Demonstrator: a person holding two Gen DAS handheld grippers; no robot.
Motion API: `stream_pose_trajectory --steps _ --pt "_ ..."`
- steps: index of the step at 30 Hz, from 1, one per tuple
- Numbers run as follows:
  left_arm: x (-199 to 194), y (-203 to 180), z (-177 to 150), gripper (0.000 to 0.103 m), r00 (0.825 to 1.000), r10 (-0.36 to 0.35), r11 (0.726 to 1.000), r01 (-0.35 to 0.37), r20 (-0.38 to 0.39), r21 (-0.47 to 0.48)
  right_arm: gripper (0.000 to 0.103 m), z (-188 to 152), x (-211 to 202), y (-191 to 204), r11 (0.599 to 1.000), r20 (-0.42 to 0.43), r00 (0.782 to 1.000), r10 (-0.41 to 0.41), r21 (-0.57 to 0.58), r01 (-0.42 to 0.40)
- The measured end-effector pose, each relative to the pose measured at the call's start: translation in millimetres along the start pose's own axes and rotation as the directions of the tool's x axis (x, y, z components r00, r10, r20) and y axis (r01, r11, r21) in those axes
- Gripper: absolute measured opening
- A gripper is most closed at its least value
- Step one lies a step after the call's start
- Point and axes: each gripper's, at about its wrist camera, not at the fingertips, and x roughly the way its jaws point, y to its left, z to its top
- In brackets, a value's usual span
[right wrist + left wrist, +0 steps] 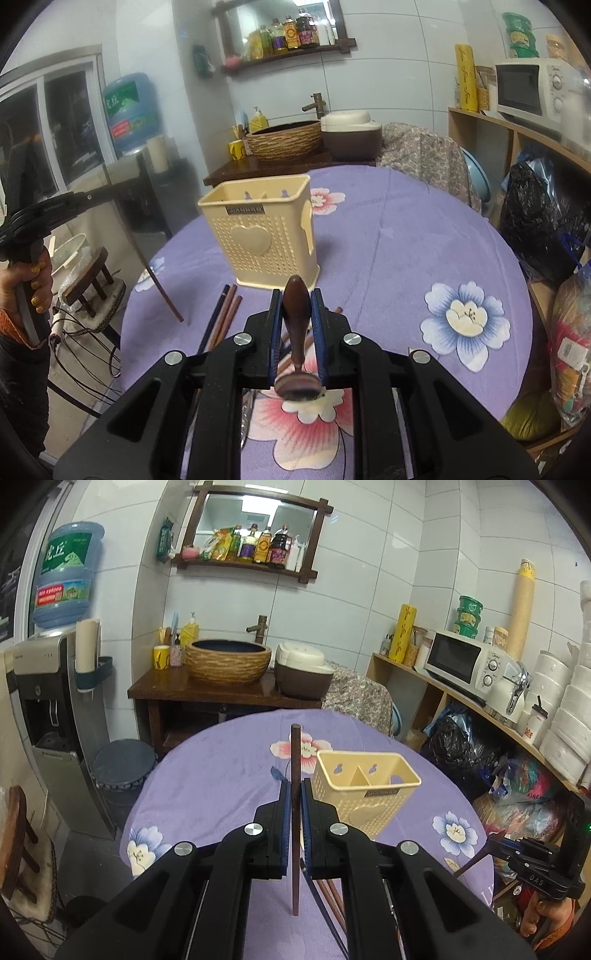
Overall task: Organize utensils
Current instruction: 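Lift both held utensils upright and carry them over the cream basket, then lower both utensils into the basket and open both tools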
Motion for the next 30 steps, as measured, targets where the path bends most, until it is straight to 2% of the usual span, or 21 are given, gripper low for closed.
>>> stream_pose_trajectory --steps 5,10,13,16,20,24,30 --pt "-6 -6 30 0.007 0.999 -0.004 1.000 0.003 0.037 0.030 0.016 36 1 7 0.998 0.025 0.998 0.056 -0.016 -0.055" --pt "-10 -15 76 0.007 0.997 -0.021 0.999 0.018 0.080 0.040 0.016 92 -2 25 0.994 0.065 0.995 0.074 -0.084 -0.069" --pt "-14 -24 103 0.007 0.993 -0.042 0.999 0.039 0.111 0.035 0.016 124 -2 28 0.993 0.091 0.992 0.083 -0.086 -0.075" --pt "-12 -35 126 0.007 0.989 -0.077 0.997 0.074 0.125 0.024 0.016 156 0 30 0.996 0.139 0.988 0.067 -0.076 -0.056" --pt "3 -53 142 0.007 0.988 -0.057 0.998 0.051 0.143 0.043 0.016 186 15 32 0.998 0.179 0.983 0.035 -0.051 -0.026" --pt "32 -60 137 0.007 0.993 -0.038 0.999 0.034 0.111 0.031 0.016 189 37 33 0.999 0.203 0.979 -0.010 -0.049 0.020" --pt "79 -61 103 0.007 0.999 0.019 0.999 -0.021 0.039 0.047 0.016 162 85 33 0.999 0.130 0.991 -0.022 -0.039 0.028"
